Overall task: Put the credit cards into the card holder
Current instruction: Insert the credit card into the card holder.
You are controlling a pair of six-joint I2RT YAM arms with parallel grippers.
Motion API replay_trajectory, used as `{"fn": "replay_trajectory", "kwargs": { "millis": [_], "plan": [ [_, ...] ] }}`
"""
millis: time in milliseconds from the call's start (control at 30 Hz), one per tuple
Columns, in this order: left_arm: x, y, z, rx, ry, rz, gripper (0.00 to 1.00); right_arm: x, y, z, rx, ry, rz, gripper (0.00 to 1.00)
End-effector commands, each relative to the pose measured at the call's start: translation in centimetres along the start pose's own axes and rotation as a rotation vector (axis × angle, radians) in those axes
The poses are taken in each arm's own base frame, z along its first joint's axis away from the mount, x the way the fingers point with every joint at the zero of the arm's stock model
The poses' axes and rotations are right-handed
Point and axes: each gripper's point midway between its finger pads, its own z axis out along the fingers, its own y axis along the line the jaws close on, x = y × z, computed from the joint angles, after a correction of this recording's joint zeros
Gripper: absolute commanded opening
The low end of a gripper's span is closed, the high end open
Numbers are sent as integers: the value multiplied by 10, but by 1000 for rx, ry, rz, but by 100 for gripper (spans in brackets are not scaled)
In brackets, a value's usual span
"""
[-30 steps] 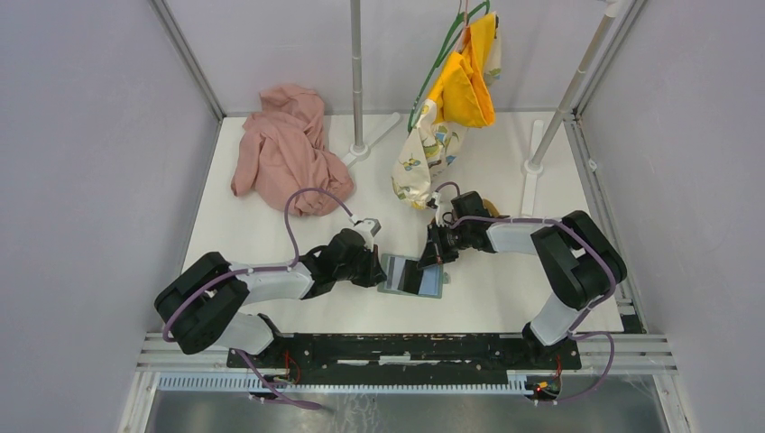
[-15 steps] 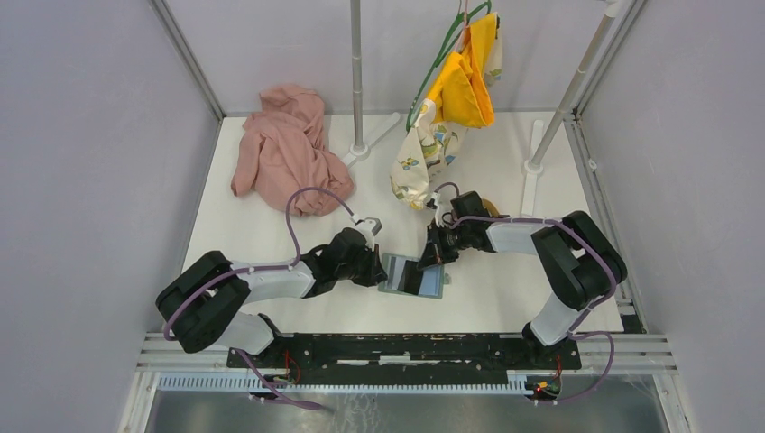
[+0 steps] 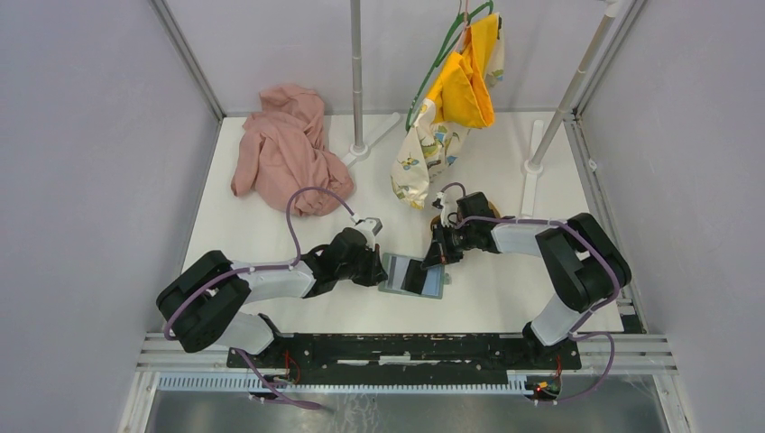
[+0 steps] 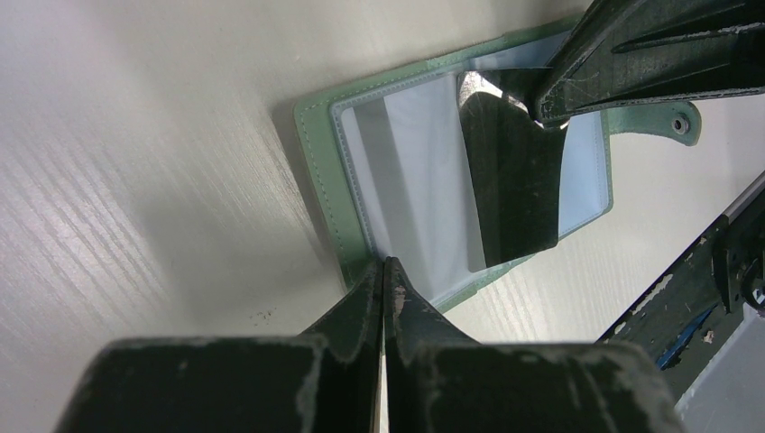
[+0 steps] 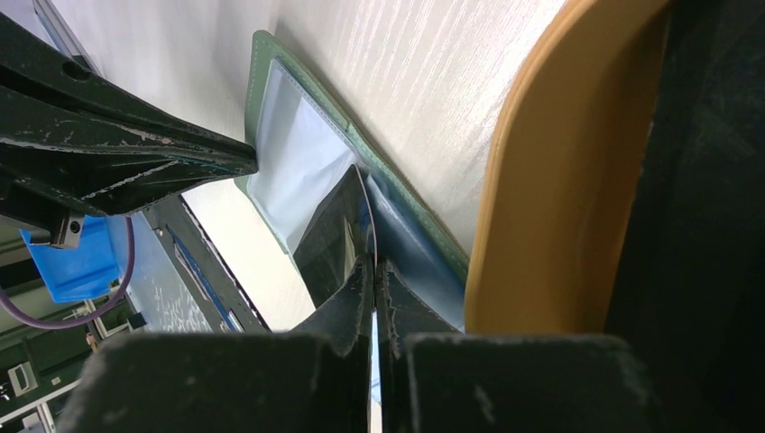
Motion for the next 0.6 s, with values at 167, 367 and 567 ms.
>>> {"fn": "replay_trajectory", "kwargs": {
  "millis": [167,367,567],
  "plan": [
    [-13,-7,1,16,-33,50,4,20,-36,7,157,73,40,0],
    [-11,-10,3,32,-27,53,4,21,-37,11,162,93,42,0],
    [-11,-12,4,41,-28,58,4,19,-32,16,148,108,42,0]
  ]
}}
